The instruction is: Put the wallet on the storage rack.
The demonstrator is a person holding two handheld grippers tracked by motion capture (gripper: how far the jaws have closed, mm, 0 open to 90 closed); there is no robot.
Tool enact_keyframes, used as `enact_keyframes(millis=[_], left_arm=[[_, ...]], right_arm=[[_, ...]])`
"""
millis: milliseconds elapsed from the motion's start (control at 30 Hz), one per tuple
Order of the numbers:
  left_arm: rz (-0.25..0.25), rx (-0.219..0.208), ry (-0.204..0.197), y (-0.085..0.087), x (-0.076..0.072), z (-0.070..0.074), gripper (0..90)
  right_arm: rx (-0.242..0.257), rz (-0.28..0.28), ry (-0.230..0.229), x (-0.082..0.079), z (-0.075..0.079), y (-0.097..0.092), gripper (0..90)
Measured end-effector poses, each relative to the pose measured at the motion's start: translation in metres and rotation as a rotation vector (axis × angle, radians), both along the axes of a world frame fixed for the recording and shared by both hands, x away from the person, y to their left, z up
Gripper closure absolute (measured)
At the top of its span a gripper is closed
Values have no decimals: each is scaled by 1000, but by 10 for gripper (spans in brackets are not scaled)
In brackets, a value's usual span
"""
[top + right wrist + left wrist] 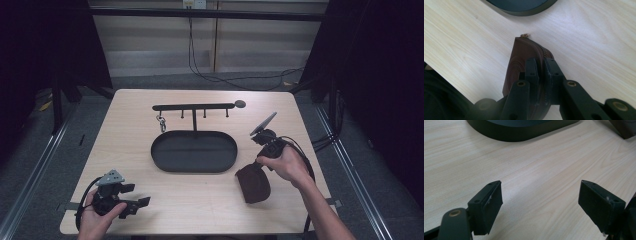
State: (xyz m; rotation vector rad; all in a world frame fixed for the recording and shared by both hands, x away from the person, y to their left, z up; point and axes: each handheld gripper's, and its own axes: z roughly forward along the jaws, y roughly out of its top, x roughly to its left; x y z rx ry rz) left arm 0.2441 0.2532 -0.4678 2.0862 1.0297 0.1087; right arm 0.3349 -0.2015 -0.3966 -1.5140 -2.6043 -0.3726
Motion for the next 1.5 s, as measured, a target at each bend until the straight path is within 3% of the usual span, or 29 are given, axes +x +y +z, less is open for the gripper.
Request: enact_keyframes(millis=[600, 1500], left_arm=[[7, -4, 7, 1, 1, 0, 196], [-1, -2, 12, 1, 1, -1, 198]], right_arm=[[-94, 6, -7, 11, 23, 8, 831], [-105, -9, -75, 32, 63, 24, 831]])
